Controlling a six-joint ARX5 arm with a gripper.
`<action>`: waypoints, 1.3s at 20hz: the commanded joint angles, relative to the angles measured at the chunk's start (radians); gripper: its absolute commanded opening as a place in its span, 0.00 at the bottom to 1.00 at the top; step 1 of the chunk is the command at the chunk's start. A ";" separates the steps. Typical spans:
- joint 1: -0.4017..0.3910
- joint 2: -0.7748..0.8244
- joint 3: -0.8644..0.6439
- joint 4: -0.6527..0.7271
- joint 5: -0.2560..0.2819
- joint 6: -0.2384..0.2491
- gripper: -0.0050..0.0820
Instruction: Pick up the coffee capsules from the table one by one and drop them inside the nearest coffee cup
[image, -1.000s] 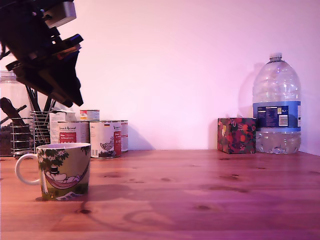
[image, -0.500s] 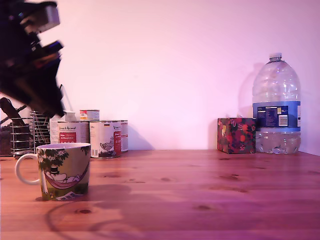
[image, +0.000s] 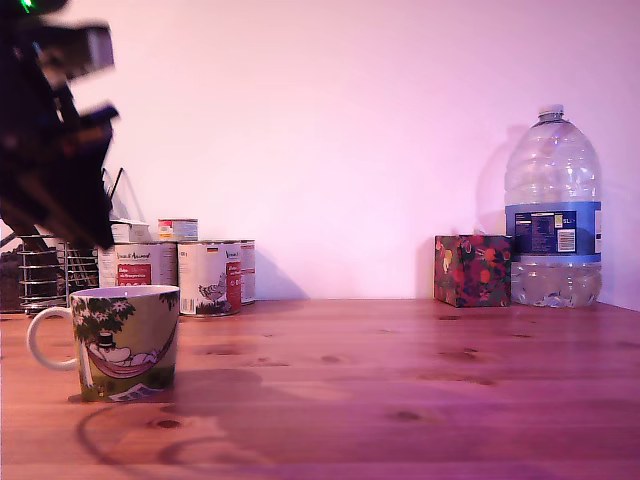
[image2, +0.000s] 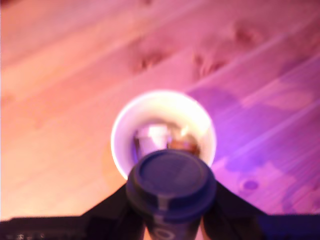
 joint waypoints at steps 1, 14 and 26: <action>-0.002 0.045 0.040 -0.010 0.000 -0.003 0.29; -0.014 0.256 0.259 -0.243 0.006 -0.008 0.29; -0.013 0.256 0.259 -0.274 0.005 -0.014 0.29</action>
